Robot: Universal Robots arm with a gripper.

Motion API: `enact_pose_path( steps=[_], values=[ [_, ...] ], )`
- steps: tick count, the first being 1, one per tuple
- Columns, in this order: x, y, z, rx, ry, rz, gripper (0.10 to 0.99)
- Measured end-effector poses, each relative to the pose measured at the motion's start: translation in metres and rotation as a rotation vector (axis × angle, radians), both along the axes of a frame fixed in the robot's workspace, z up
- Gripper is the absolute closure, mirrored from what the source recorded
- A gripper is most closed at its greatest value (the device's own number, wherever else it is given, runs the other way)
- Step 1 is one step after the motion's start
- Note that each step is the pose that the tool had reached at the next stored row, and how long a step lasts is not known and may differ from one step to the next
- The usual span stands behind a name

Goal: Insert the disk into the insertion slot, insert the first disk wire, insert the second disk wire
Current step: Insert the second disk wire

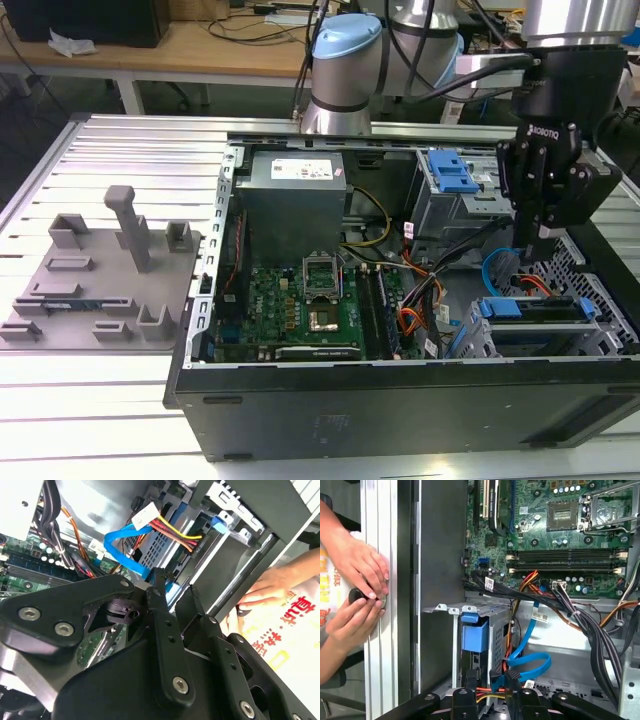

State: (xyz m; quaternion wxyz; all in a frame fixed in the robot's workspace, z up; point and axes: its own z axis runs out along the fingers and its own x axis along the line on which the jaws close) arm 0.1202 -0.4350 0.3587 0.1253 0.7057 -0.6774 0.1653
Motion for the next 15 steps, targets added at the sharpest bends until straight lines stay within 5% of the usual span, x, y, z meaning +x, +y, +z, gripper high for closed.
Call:
enact_pose_path(
  steps=[6, 11, 15],
  values=[
    [0.0002, 0.0004, -0.0046, -0.014, 0.0036, 0.0, 0.725],
    [0.0003, 0.002, -0.0053, -0.024, 0.0154, 0.02, 0.725],
    [0.0004, 0.0027, -0.0061, -0.026, 0.0164, 0.028, 0.725]
  ],
)
